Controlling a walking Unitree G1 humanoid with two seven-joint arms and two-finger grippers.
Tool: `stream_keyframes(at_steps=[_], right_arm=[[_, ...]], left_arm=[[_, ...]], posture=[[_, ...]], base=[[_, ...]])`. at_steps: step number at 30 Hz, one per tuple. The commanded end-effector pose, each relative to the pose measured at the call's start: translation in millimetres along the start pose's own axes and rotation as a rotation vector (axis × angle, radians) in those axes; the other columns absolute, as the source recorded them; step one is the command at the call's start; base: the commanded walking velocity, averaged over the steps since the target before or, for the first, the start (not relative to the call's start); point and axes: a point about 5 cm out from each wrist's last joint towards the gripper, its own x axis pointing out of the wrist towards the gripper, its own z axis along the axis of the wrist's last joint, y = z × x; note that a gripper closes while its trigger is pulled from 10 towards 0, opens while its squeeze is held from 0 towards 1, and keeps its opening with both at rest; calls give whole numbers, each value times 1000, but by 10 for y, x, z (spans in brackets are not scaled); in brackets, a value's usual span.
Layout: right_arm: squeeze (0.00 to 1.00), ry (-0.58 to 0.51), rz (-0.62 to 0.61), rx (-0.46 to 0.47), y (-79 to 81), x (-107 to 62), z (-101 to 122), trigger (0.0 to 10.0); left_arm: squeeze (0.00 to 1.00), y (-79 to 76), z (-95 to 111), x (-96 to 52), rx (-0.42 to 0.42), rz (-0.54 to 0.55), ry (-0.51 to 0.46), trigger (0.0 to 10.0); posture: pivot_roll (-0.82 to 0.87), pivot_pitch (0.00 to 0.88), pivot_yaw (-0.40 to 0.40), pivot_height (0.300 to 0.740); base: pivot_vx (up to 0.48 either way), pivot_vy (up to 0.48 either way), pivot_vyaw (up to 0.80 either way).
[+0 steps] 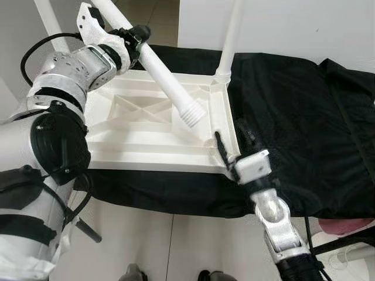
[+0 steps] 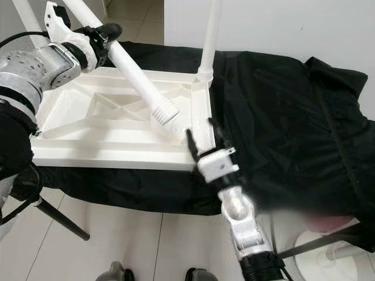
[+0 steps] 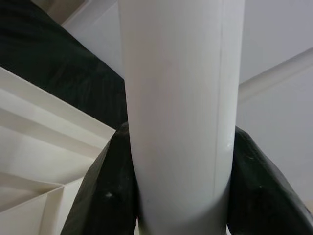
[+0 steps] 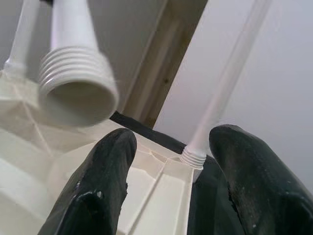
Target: Building children table
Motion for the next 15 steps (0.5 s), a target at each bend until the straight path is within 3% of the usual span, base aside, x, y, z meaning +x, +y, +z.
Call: stream_keyframes(at_steps=[1, 4, 9, 15], right_arm=[[0, 52, -40, 44, -61, -14, -70, 10000], [0, 81, -68, 96, -94, 4, -98, 10000], [0, 163, -78, 297, -152, 121, -127, 10000], [0, 161, -88, 376, -216, 200, -74, 10000]], left_arm=[[0, -19, -5, 8, 35, -23, -6, 10000], [0, -19, -35, 17, 53, -29, -5, 10000], [0, -88, -62, 50, 100, -77, -33, 10000], [0, -133, -67, 66, 118, -102, -55, 10000]], posture=[[-20, 33, -29, 740], [-18, 33, -32, 740], [-16, 34, -37, 740], [-14, 40, -47, 740]], base=[[0, 0, 0], [0, 0, 0], [0, 0, 0], [0, 0, 0]])
